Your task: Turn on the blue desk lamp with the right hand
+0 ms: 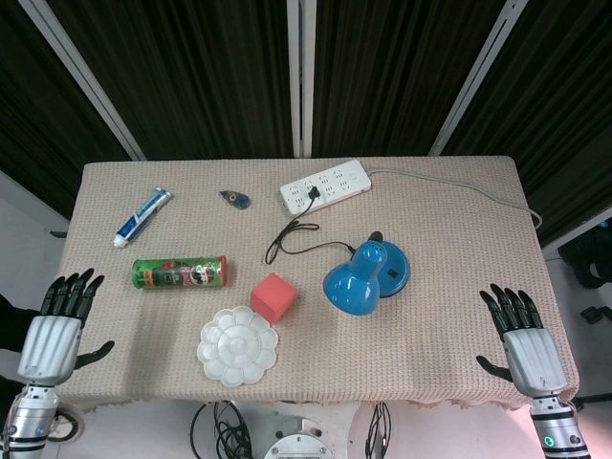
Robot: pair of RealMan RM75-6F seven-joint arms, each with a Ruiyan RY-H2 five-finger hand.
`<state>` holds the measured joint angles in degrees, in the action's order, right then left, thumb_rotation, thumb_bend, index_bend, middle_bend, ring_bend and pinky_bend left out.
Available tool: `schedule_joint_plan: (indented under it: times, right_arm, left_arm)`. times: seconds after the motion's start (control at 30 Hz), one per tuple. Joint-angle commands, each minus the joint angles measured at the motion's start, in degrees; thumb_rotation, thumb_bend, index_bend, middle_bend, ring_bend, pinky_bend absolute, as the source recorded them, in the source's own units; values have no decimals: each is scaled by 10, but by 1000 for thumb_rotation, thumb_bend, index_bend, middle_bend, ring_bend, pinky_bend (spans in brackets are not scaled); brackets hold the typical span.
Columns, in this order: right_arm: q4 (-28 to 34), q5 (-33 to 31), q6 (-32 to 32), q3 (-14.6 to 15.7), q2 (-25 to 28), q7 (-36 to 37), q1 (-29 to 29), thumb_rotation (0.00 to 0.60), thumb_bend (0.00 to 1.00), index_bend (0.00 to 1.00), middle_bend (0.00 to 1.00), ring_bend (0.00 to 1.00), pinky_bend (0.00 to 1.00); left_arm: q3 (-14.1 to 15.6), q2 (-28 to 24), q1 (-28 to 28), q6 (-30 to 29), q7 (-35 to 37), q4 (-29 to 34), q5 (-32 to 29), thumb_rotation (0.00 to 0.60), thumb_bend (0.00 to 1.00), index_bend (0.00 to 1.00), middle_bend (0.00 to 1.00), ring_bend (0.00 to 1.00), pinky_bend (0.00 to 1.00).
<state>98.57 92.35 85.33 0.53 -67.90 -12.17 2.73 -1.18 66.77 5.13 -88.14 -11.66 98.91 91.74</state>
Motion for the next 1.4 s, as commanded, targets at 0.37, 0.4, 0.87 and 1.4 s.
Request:
schedule_joint_plan:
  times: [0.37, 0.4, 0.87, 1.4]
  right_arm:
    - [-1, 7, 5, 4, 1, 3, -3, 600, 26, 0, 0, 0, 0]
    - [-1, 7, 6, 4, 2, 4, -4, 600, 26, 0, 0, 0, 0]
    - [13, -7, -27, -4, 19, -14, 15, 600, 26, 0, 0, 0, 0]
    - [45, -99, -177, -42, 15, -89, 108, 600, 166, 0, 912, 801, 734]
  left_arm:
    - [4, -2, -3, -4, -4, 5, 9, 600, 39, 0, 0, 0, 0]
    - [4, -2, -2, -4, -5, 5, 10, 600, 39, 0, 0, 0, 0]
    - [3, 0, 2, 5, -4, 1, 6, 600, 39, 0, 0, 0, 0]
    - [5, 2, 2, 5, -7, 1, 9, 600, 39, 0, 0, 0, 0]
